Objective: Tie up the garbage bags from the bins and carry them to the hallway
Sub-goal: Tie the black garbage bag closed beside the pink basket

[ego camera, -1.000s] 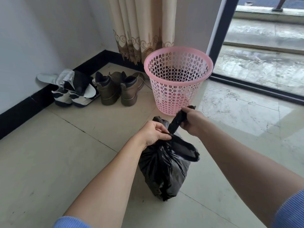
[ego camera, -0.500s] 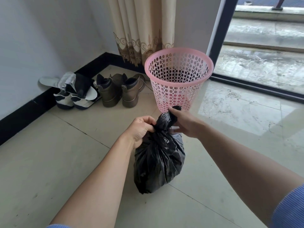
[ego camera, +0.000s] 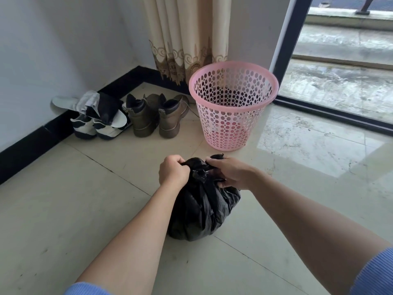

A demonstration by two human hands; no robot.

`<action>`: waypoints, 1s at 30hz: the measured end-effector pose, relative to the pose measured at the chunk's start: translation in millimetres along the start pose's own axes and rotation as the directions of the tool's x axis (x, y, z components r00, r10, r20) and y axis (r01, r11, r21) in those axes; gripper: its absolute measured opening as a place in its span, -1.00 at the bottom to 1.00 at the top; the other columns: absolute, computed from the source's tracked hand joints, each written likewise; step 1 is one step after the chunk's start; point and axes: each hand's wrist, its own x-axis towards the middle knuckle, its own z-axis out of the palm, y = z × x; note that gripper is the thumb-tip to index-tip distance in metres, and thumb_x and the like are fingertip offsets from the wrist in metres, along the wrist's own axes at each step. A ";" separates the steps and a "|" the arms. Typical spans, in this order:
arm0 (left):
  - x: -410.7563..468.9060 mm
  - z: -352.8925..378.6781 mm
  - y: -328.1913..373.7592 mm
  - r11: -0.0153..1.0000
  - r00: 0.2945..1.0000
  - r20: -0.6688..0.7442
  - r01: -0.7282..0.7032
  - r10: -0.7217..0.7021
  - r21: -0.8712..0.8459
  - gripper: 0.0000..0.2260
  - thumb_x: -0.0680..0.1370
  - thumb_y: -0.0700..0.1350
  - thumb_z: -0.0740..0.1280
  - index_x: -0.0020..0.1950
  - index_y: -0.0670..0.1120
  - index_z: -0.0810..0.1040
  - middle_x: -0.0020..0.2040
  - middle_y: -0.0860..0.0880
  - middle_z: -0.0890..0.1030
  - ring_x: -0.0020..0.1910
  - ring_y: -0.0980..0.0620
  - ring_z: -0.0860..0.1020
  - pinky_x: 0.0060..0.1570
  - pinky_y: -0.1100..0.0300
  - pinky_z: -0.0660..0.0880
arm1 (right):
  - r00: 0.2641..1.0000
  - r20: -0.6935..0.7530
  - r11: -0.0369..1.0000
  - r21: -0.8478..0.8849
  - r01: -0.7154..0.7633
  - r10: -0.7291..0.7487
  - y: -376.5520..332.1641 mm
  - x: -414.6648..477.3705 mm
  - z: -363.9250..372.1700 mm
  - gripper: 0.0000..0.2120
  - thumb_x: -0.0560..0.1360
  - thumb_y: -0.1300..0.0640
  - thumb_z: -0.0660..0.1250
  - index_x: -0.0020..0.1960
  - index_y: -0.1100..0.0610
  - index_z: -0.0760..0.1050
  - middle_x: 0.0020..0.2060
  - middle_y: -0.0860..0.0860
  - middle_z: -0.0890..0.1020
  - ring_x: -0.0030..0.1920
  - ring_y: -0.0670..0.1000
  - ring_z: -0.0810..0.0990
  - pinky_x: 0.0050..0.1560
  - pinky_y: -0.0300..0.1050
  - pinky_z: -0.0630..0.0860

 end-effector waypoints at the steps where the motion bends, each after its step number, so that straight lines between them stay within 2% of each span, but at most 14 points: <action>1: 3.1 -1.4 0.4 0.971 0.993 0.071 0.103 -0.090 -0.216 -0.79 0.38 -0.35 0.19 -0.28 -0.11 0.55 -0.25 -0.10 0.60 -0.20 -0.15 0.54 -0.24 0.16 0.46 | 1.000 -0.010 0.999 0.044 -0.005 0.006 0.4 -0.1 -1.9 -0.78 0.59 -0.06 0.29 0.01 0.09 0.55 -0.21 0.02 0.65 -0.21 -0.01 0.58 -0.28 -0.15 0.45; 2: 5.6 -4.0 1.8 0.887 0.975 0.174 0.202 -0.141 -0.415 -0.75 0.40 -0.39 0.18 -0.28 -0.11 0.55 -0.25 -0.12 0.60 -0.21 -0.13 0.55 -0.22 0.15 0.50 | 1.000 -0.019 0.996 0.085 -0.013 0.015 1.1 0.2 -4.2 -0.79 0.59 -0.06 0.28 0.00 0.08 0.53 -0.23 0.02 0.64 -0.23 -0.02 0.57 -0.29 -0.16 0.42; 4: 6.5 -11.4 4.6 0.717 0.932 0.346 0.315 -0.110 -0.622 -0.70 0.45 -0.48 0.14 -0.21 -0.13 0.54 -0.24 -0.14 0.59 -0.25 -0.10 0.56 -0.28 0.15 0.55 | 0.998 -0.032 0.988 0.152 -0.040 0.045 3.0 0.7 -8.6 -0.78 0.60 -0.08 0.26 -0.02 0.07 0.50 -0.23 0.01 0.62 -0.26 -0.03 0.54 -0.31 -0.17 0.39; 7: -0.9 -20.6 9.8 0.588 0.892 0.453 0.359 0.014 -0.725 -0.69 0.49 -0.49 0.12 -0.16 -0.13 0.52 -0.21 -0.12 0.58 -0.29 -0.03 0.53 -0.39 0.23 0.54 | 0.996 -0.057 0.973 0.222 -0.061 0.076 4.8 -1.4 -13.6 -0.78 0.61 -0.08 0.23 -0.06 0.06 0.47 -0.29 -0.01 0.59 -0.30 -0.04 0.50 -0.32 -0.19 0.36; 10: -3.0 -24.5 9.7 0.517 0.834 0.544 0.426 0.094 -0.743 -0.77 0.51 -0.39 0.16 -0.15 -0.15 0.55 -0.24 -0.12 0.58 -0.28 -0.02 0.52 -0.28 0.22 0.53 | 0.994 -0.075 0.962 0.266 -0.056 0.078 7.1 -2.0 -20.0 -0.77 0.61 -0.10 0.23 0.00 0.07 0.49 -0.22 0.02 0.61 -0.22 -0.01 0.54 -0.23 -0.16 0.39; 11: -2.8 -25.0 9.5 0.541 0.821 0.558 0.418 0.119 -0.730 -0.81 0.51 -0.37 0.21 -0.14 -0.16 0.57 -0.23 -0.13 0.60 -0.27 -0.02 0.53 -0.24 0.22 0.53 | 0.994 -0.077 0.959 0.279 -0.052 0.076 7.6 -1.9 -21.8 -0.75 0.60 -0.11 0.24 0.03 0.07 0.50 -0.16 0.04 0.63 -0.15 0.02 0.55 -0.15 -0.12 0.40; 13: -0.3 -20.9 8.5 0.686 0.832 0.537 0.310 0.139 -0.658 -0.86 0.47 -0.39 0.32 -0.16 -0.18 0.60 -0.23 -0.13 0.62 -0.27 -0.02 0.56 -0.30 0.26 0.54 | 0.993 -0.089 0.953 0.299 -0.051 0.081 7.4 -1.5 -24.6 -0.72 0.59 -0.13 0.25 0.07 0.08 0.52 -0.07 0.07 0.62 -0.05 0.05 0.54 -0.05 -0.08 0.40; 16: 5.0 -9.4 5.1 0.945 0.917 0.361 -0.050 0.172 -0.323 -0.79 0.37 -0.43 0.43 -0.24 -0.12 0.58 -0.30 -0.05 0.53 -0.33 -0.01 0.51 -0.41 0.30 0.45 | 0.993 -0.050 0.956 0.278 -0.090 0.108 4.6 -6.0 -22.6 -0.72 0.60 -0.13 0.22 -0.02 0.08 0.50 -0.21 0.04 0.58 -0.24 0.00 0.52 -0.27 -0.17 0.38; 18: 5.3 -3.3 2.8 0.972 0.949 0.213 -0.233 0.230 -0.012 -0.80 0.37 -0.39 0.38 -0.20 -0.09 0.52 -0.31 0.00 0.48 -0.32 0.00 0.46 -0.38 0.24 0.37 | 0.993 -0.005 0.963 0.247 -0.111 0.115 1.7 -11.0 -16.8 -0.73 0.62 -0.09 0.21 -0.08 0.09 0.47 -0.30 0.03 0.55 -0.33 -0.01 0.49 -0.35 -0.18 0.31; 21: 1.2 -1.1 -5.0 0.953 0.977 0.046 -0.213 0.208 0.217 -0.82 0.41 -0.35 0.27 -0.12 -0.10 0.55 -0.23 -0.04 0.50 -0.20 -0.11 0.48 -0.27 0.19 0.38 | 0.993 0.035 0.974 0.197 -0.115 0.110 -0.3 -15.7 -5.8 -0.75 0.62 -0.06 0.22 -0.11 0.10 0.45 -0.33 0.03 0.56 -0.35 -0.02 0.47 -0.36 -0.18 0.28; 24: 6.1 3.0 -12.3 0.983 0.994 0.049 -0.108 0.102 0.146 -0.87 0.40 -0.30 0.29 -0.24 -0.15 0.61 -0.26 -0.10 0.56 -0.23 -0.16 0.46 -0.26 0.17 0.40 | 0.994 0.017 0.973 0.204 -0.107 0.106 -0.6 -15.1 -4.8 -0.77 0.62 -0.05 0.23 -0.10 0.09 0.45 -0.34 0.02 0.56 -0.35 -0.02 0.47 -0.37 -0.18 0.28; 26: 10.1 -1.1 -11.2 0.991 0.982 0.189 0.003 0.023 -0.134 -0.94 0.40 -0.28 0.35 -0.20 -0.20 0.62 -0.30 -0.10 0.55 -0.31 -0.10 0.46 -0.30 0.24 0.40 | 0.993 -0.026 0.965 0.243 -0.102 0.112 -0.5 -13.8 -10.8 -0.77 0.63 -0.05 0.22 -0.11 0.07 0.46 -0.38 0.01 0.56 -0.37 -0.02 0.48 -0.40 -0.20 0.27; 28: 9.3 -9.0 -8.0 0.887 0.904 0.426 0.176 0.025 -0.427 -0.91 0.42 -0.30 0.39 -0.09 -0.20 0.59 -0.31 -0.10 0.57 -0.43 0.00 0.51 -0.42 0.33 0.42 | 0.991 -0.071 0.952 0.292 -0.088 0.113 0.5 -12.9 -17.9 -0.79 0.63 -0.05 0.21 -0.09 0.05 0.45 -0.38 0.00 0.57 -0.37 -0.03 0.49 -0.44 -0.22 0.27; 30: 7.6 -15.6 -7.5 0.822 0.794 0.597 0.259 0.118 -0.507 -0.91 0.41 -0.27 0.39 -0.11 -0.16 0.55 -0.36 -0.06 0.55 -0.49 0.10 0.48 -0.47 0.32 0.38 | 0.986 -0.117 0.937 0.340 -0.074 0.120 2.0 -11.2 -23.5 -0.81 0.63 -0.03 0.20 -0.08 0.04 0.43 -0.37 0.00 0.58 -0.38 -0.03 0.49 -0.44 -0.22 0.27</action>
